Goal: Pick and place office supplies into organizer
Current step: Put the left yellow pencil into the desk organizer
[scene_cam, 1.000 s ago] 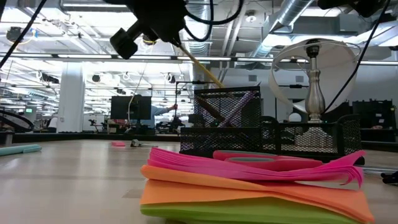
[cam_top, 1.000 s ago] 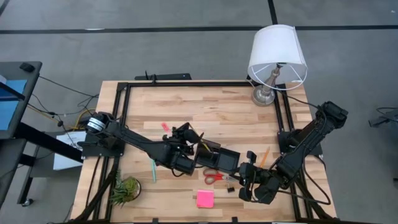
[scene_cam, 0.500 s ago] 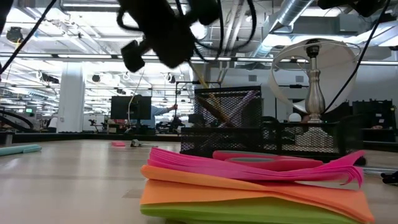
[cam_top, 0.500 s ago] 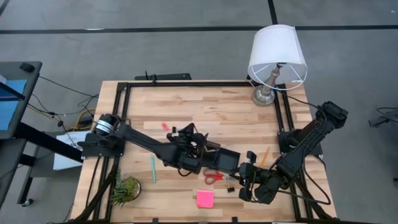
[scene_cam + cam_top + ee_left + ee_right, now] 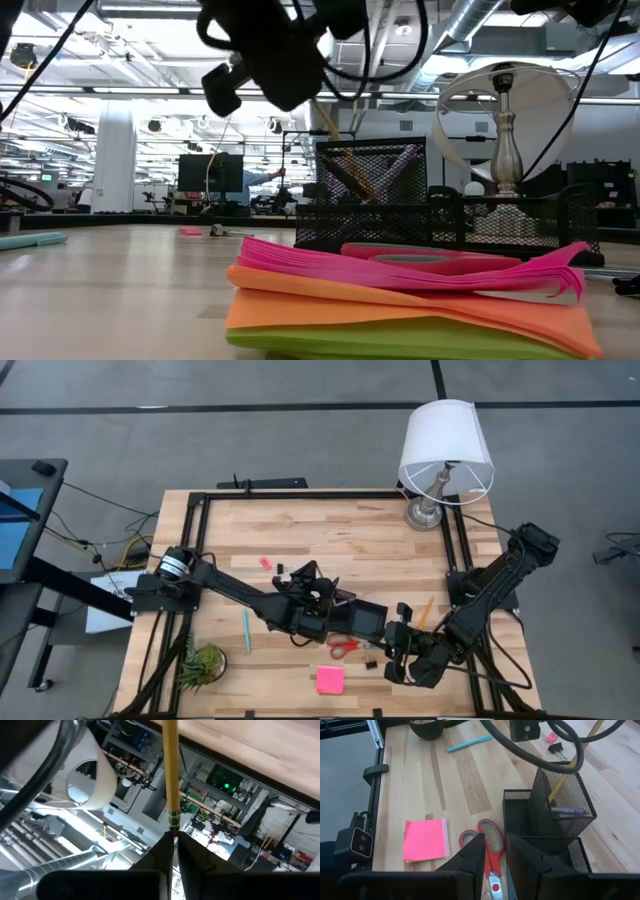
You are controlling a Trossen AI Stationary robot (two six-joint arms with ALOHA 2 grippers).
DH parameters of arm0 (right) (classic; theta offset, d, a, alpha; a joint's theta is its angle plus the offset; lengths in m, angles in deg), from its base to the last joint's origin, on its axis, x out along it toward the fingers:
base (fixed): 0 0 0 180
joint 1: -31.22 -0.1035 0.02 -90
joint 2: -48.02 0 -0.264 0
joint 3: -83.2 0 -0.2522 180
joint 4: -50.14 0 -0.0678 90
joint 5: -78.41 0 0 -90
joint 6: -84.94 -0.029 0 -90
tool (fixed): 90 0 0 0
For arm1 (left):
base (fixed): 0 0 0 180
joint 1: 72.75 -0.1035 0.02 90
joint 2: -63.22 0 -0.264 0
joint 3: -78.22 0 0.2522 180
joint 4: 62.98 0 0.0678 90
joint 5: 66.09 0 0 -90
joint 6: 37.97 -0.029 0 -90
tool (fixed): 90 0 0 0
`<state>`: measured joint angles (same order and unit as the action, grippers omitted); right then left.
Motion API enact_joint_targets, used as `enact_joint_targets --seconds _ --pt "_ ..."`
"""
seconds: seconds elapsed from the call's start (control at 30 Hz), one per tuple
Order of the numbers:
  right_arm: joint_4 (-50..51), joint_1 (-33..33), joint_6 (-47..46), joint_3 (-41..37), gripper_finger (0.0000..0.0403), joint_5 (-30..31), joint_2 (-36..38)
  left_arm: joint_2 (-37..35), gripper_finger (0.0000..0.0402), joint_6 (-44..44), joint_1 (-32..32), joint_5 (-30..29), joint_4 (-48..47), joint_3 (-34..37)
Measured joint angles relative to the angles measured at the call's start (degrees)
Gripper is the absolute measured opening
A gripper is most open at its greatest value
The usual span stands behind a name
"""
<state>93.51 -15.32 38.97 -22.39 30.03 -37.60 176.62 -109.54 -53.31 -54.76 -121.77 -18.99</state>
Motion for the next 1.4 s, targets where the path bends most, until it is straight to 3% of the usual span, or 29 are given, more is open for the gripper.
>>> enact_joint_targets --seconds 0.53,1.03,1.13,1.23,1.3,1.4 --pt "-0.02 0.0 -0.02 0.0 0.0072 -0.02 0.0 0.0 0.0098 -2.85 4.01 1.13 6.01 -3.07" --pt "-0.04 0.0 -0.09 0.0 0.0072 -0.04 0.0 0.0 0.0119 10.07 4.74 -2.34 3.9 -3.07" --pt "-0.04 -0.22 -0.32 0.0 0.0072 0.01 0.0 0.0 0.0111 18.03 3.42 -2.84 2.0 -3.05" --pt "-0.04 -0.96 -1.7 0.0 0.0072 0.26 0.0 -0.79 0.0077 31.0 1.9 -5.56 -4.76 -3.0" --pt "-0.05 -1.76 -2.65 0.0 0.0072 0.3 0.0 -2.89 0.0038 46.74 1.05 -4.78 -12.11 -3.0" --pt "-0.06 -3.53 -3.58 0.0 0.0072 1.16 0.0 -7.16 0.0009 81.88 -0.51 5.19 -25.72 -2.92"
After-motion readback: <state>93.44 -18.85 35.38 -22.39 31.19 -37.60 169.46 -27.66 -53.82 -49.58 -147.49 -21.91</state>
